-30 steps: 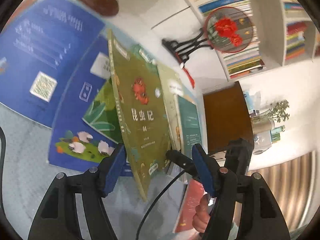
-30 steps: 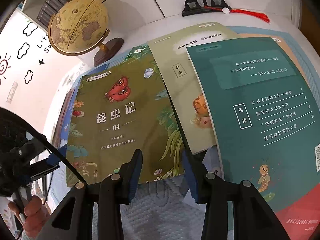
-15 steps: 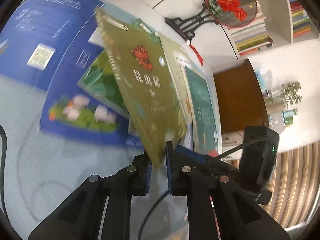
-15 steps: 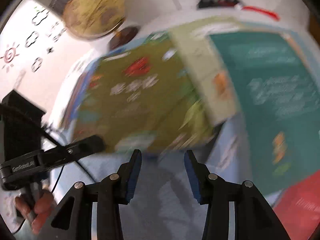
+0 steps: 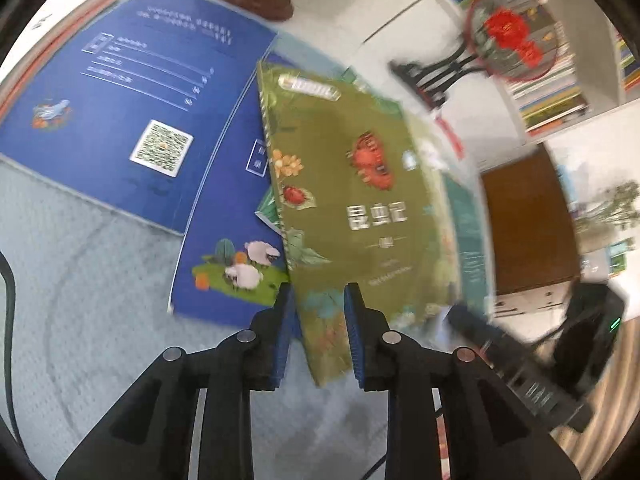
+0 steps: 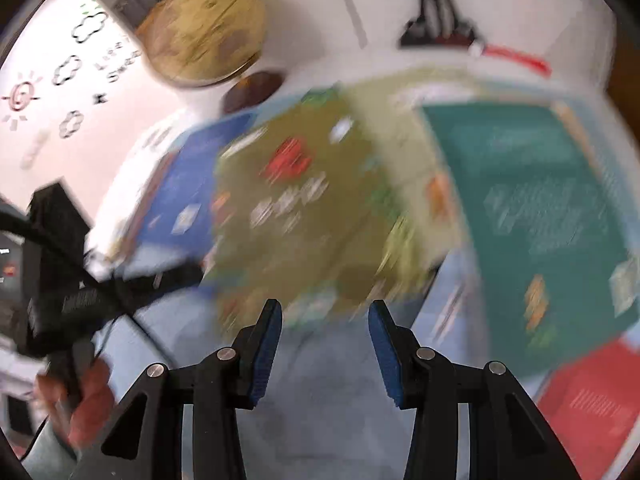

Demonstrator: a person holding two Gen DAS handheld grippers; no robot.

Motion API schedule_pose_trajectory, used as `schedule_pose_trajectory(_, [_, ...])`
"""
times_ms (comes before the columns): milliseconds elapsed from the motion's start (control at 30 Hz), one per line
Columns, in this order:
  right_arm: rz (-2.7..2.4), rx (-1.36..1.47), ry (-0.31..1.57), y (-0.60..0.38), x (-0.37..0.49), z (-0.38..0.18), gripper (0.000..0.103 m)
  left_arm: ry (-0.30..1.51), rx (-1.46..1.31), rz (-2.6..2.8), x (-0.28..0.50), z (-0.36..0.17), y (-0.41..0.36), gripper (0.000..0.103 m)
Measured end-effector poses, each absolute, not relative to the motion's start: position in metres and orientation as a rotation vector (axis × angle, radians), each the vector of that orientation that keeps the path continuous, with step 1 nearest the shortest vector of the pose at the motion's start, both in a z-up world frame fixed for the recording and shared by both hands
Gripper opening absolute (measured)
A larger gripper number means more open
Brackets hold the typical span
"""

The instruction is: Organize books

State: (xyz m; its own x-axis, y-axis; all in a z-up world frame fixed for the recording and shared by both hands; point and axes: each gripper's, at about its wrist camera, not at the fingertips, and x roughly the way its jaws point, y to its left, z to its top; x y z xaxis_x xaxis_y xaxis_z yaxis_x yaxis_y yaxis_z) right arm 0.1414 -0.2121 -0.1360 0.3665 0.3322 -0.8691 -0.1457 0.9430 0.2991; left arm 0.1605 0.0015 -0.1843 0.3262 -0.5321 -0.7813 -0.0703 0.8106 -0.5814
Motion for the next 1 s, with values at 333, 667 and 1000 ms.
schedule_pose_trajectory(333, [0.291, 0.235, 1.178, -0.220, 0.172, -0.158, 0.042, 1.149, -0.747, -0.381, 0.162, -0.176, 0.013, 0.024])
schedule_pose_trajectory(667, [0.369, 0.357, 1.180, -0.245, 0.175, -0.158, 0.041, 1.166, -0.683, -0.400, 0.181, -0.178, -0.020, 0.012])
schedule_pose_trajectory(1000, [0.445, 0.183, 1.192, -0.212, 0.157, -0.152, 0.041, 1.139, -0.694, -0.525, 0.160, -0.151, -0.019, 0.008])
